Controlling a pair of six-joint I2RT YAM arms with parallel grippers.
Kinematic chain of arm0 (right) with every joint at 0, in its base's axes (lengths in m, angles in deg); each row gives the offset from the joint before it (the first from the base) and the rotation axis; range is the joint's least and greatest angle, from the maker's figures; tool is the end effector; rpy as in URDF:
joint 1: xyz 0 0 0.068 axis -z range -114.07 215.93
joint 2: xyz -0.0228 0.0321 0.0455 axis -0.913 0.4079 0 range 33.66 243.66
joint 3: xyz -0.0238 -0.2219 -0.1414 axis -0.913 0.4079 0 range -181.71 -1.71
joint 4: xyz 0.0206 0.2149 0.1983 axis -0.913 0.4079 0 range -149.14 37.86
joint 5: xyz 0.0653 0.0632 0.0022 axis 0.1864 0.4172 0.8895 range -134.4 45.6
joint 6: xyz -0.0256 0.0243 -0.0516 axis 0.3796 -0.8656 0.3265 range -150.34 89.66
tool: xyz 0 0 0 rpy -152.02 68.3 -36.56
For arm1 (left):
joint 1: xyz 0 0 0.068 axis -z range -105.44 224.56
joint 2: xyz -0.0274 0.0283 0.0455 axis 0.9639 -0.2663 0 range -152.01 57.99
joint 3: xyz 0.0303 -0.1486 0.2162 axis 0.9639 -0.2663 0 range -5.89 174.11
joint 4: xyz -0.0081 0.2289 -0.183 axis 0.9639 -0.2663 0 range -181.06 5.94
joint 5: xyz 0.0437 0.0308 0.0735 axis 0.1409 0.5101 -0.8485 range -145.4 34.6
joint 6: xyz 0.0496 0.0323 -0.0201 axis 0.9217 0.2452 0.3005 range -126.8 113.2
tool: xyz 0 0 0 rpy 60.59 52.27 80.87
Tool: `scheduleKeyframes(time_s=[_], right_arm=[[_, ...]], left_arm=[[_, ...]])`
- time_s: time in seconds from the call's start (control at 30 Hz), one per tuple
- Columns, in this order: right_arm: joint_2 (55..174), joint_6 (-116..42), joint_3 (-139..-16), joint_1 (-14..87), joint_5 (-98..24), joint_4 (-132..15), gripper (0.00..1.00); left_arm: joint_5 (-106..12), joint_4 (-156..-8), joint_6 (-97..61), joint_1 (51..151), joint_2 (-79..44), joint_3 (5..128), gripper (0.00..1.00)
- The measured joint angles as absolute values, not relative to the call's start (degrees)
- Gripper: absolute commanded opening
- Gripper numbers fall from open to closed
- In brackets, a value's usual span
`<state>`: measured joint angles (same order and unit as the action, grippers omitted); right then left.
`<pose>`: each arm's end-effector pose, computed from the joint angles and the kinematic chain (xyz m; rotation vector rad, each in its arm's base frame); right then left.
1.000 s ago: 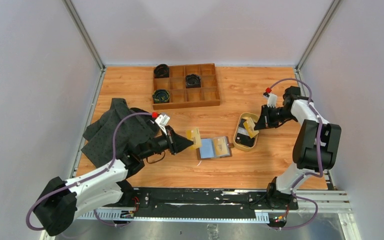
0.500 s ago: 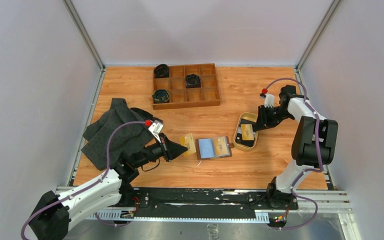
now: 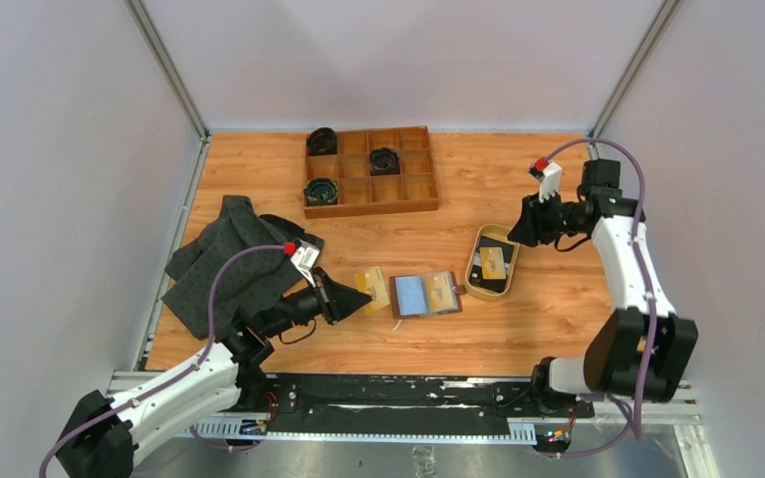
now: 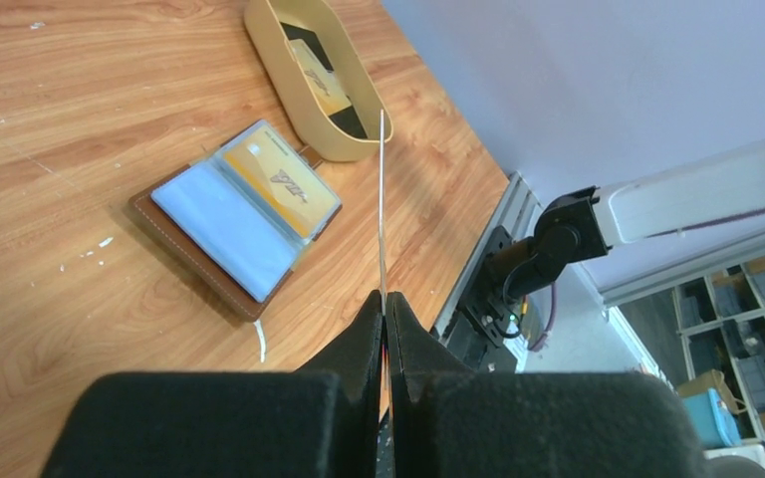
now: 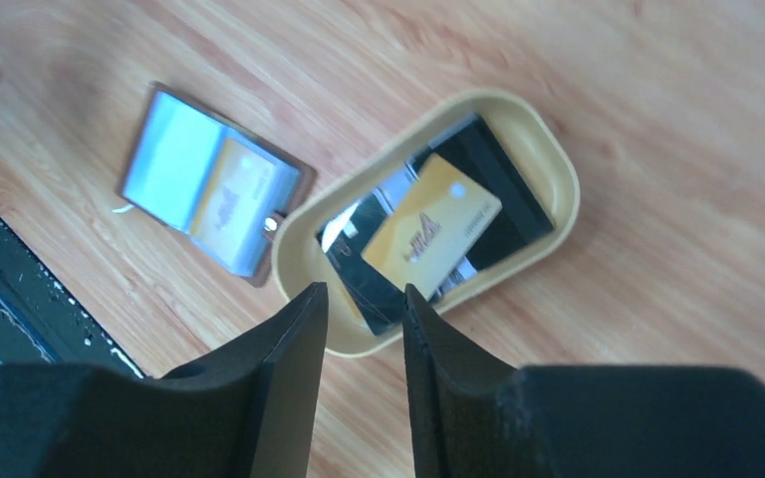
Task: Put the credit cards into the card holder
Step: Place the credit card in the storage box, then insert the credit card into the card holder.
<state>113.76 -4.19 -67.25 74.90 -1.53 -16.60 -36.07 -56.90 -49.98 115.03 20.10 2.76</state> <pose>0.3211 -0.0178 0.2613 -0.6085 2.2389 0.6573 0.1495 -0.1483 0.1820 0.2490 1.7776 -1.3636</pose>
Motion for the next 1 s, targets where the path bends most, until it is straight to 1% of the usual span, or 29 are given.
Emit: scheduleKeyframes(time_s=[0.03,0.07,0.1,0.13,0.17,0.2,0.23,0.3,0.4,0.47,0.53,0.67,0.7,0.8,1.0], right_arm=[[111.66,-3.32,-66.96,74.9,-0.17,-16.56,0.42],[109.03,-1.94,-66.48,74.9,1.73,-16.71,0.5],[106.56,-0.45,-65.91,74.9,3.63,-16.8,0.63],[103.99,1.51,-65.04,74.9,5.75,-17.08,0.8],[101.56,3.76,-63.77,74.9,8.22,-17.47,0.95],[99.05,6.41,-61.96,74.9,10.91,-17.76,0.99],[97.08,8.62,-60.12,74.88,13.31,-17.8,1.0],[95.0,11.94,-56.67,74.84,18.06,-17.61,1.0],[96.62,16.35,-53.87,73.44,23.0,-16.23,0.99],[97.71,18.74,-52.86,70.42,23.32,-15.4,0.96],[97.58,19.81,-51.92,66.42,22.95,-15.18,0.91],[96.79,20.75,-49.56,56.56,17.88,-16.95,0.74],[96.9,20.79,-48.86,54.25,15.52,-17.63,0.69],[98.61,20.66,-48.05,49.79,8.9,-19.07,0.56],[104.77,20.22,-48.38,46.82,-1.99,-21.26,0.54]], left_arm=[[-36.01,-56.88,-50.14,115.03,20.19,2.76,0.0],[-35.87,-56.88,-50.33,115.03,20.25,2.76,0.0],[-35.68,-56.88,-50.55,115.03,20.25,2.76,0.0],[-35.39,-56.9,-50.77,115.03,20.25,2.76,0.0],[-35.28,-56.9,-50.81,115.03,20.25,2.76,0.0],[-35.07,-56.9,-50.92,115.03,20.25,2.76,0.0],[-34.91,-56.9,-50.94,115.03,20.3,2.76,0.0],[-34.65,-56.92,-50.92,115.2,20.47,2.76,0.0],[-34.63,-56.9,-50.62,115.99,20.78,2.76,0.0],[-34.69,-56.92,-50.2,117.02,20.76,2.78,0.0],[-34.89,-56.92,-49.79,117.87,20.58,2.78,0.0],[-35.18,-56.99,-49.31,118.55,19.55,2.78,0.0],[-35.31,-57.03,-49.22,118.57,19.47,2.78,0.0],[-35.68,-57.07,-49.2,118.59,19.49,2.78,0.0],[-36.49,-57.16,-49.2,118.59,19.62,2.78,0.0]])
